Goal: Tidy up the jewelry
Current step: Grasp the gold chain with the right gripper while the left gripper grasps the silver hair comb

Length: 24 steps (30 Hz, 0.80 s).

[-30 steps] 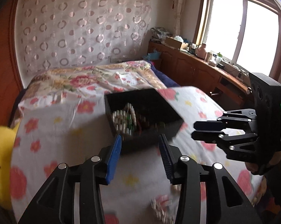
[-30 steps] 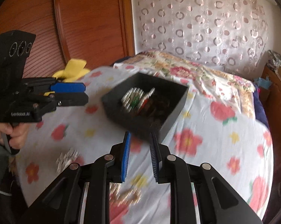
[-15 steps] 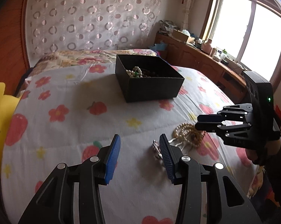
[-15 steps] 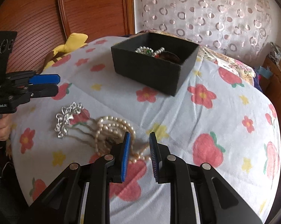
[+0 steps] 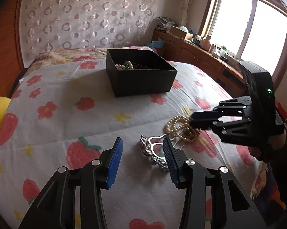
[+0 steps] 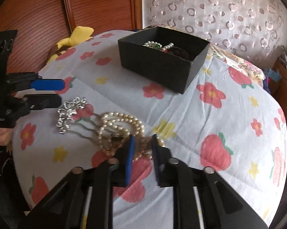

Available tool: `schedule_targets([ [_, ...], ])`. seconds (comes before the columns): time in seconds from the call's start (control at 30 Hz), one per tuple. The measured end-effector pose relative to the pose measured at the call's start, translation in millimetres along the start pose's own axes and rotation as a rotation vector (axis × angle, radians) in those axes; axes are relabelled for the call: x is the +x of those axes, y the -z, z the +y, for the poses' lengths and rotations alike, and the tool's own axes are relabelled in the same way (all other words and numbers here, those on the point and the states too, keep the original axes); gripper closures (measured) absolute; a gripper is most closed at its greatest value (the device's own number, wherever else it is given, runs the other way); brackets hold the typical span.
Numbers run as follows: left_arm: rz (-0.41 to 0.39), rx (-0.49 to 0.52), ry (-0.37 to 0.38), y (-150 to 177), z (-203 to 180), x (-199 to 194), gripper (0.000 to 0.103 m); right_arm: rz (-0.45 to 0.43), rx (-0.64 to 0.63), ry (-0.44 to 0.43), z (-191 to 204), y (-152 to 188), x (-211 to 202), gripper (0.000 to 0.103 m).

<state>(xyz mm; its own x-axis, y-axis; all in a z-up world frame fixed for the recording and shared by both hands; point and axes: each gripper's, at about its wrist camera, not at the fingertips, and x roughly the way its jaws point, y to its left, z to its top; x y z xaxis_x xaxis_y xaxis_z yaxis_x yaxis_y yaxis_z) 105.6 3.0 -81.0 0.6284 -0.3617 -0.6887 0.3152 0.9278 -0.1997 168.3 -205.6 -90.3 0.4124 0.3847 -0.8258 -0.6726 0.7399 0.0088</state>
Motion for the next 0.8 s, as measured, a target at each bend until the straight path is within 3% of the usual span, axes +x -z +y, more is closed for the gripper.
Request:
schedule_targets([
  [0.1, 0.011, 0.001, 0.012, 1.5, -3.5, 2.1, 0.061, -0.006, -0.009, 0.014, -1.6, 1.2, -1.5, 0.098],
  [0.2, 0.03, 0.007, 0.016, 2.7, -7.7, 7.5, 0.061, -0.035, 0.006, 0.088, -8.9, 4.0, -7.6, 0.098],
  [0.43, 0.064, 0.017, 0.012, 4.2, -16.9, 20.3, 0.061, -0.126, 0.054, 0.177, -35.9, 6.4, -45.8, 0.098],
  [0.53, 0.076, 0.005, -0.005, 3.3, -14.6, 26.0, 0.074, -0.165, 0.058, 0.193, -41.9, 5.9, -64.0, 0.098],
  [0.6, 0.08, -0.002, 0.0, 2.0, -13.6, 27.4, 0.076, -0.185, 0.06, 0.198, -44.4, 4.6, -72.8, 0.098],
  [0.67, 0.083, 0.006, -0.006, 0.0, -13.2, 27.7, 0.088, -0.196, 0.056, 0.199, -45.0, 2.1, -77.8, 0.098],
  [0.8, 0.073, 0.037, -0.004, -3.7, -19.3, 26.6, 0.089, -0.219, 0.046, 0.195, -43.1, -4.8, -84.6, 0.098],
])
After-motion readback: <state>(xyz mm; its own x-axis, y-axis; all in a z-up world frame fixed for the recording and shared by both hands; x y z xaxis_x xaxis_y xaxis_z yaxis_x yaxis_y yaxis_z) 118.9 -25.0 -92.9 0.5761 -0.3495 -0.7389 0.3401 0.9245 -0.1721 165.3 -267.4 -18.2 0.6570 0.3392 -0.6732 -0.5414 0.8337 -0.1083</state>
